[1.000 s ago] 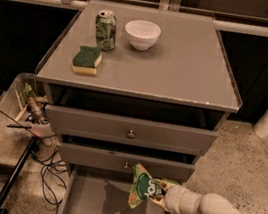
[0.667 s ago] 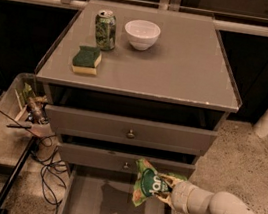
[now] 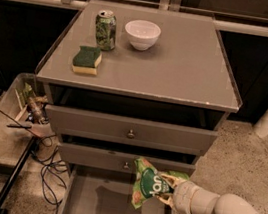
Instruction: Pick green rice chip bag from bottom drawer and place on counter
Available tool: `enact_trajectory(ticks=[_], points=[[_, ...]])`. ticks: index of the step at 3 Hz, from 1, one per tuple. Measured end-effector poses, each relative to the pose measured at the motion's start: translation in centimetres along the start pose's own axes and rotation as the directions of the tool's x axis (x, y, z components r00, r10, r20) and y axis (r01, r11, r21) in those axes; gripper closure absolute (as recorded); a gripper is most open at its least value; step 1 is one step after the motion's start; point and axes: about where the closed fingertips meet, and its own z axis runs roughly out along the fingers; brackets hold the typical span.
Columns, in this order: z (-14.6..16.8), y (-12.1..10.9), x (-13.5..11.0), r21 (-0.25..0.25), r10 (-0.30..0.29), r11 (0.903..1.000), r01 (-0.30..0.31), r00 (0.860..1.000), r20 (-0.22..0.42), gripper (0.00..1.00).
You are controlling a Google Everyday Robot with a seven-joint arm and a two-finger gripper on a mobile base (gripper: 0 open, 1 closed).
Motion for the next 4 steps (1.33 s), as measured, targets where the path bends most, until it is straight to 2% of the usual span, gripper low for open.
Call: enact_trajectory(ticks=[1, 2, 3, 4], points=[[-1.1, -1.2, -1.5, 0.032, -0.047, 0.9983, 0.048, 0.998, -0.041, 1.0], [-3.8, -3.4, -5.1, 0.078, -0.121, 0.9891, 0.125, 0.991, -0.055, 1.0], [-7.0, -6.0, -9.2, 0.12, -0.149, 0.9818, 0.147, 0.989, 0.005, 1.0], [-10.0, -8.7, -13.4, 0.107, -0.163, 0.9818, 0.157, 0.986, 0.047, 1.0]])
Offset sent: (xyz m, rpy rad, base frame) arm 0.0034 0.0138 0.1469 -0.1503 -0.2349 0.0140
